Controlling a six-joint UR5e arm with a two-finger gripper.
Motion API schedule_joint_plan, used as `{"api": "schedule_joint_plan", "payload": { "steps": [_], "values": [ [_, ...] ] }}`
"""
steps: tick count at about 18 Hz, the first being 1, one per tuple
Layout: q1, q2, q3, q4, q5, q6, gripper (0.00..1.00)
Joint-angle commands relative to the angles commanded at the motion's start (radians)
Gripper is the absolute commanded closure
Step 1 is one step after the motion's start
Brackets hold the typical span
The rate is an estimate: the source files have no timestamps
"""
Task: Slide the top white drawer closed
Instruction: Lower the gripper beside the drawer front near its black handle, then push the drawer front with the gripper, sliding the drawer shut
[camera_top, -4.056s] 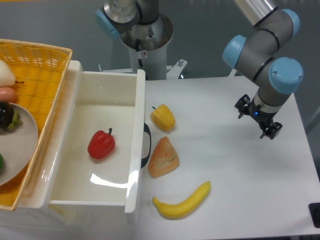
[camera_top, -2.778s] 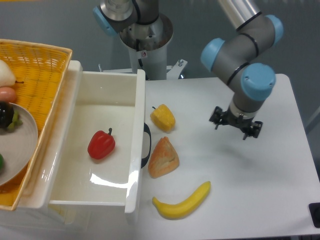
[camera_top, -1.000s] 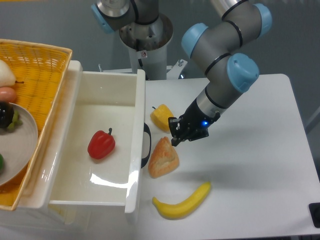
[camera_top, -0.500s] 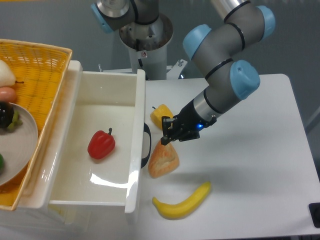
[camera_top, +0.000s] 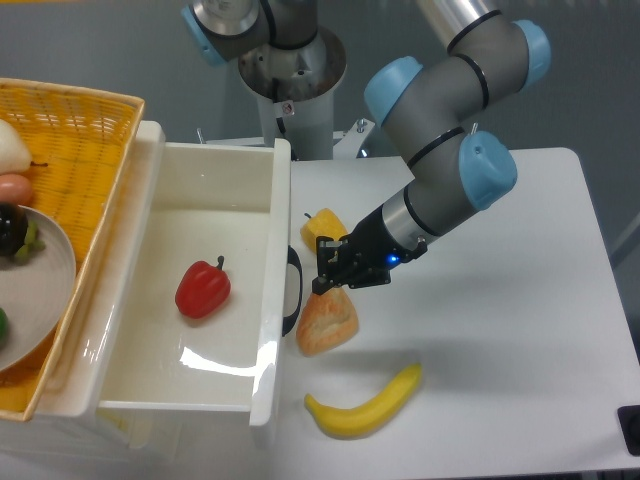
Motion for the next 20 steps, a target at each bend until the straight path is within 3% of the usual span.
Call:
{"api": "schedule_joint_plan", "payload": {
  "steps": [20],
  "values": [
    [-0.043,0.015,-0.002,-0.020,-0.018,-0.002,0.97]
  ]
}}
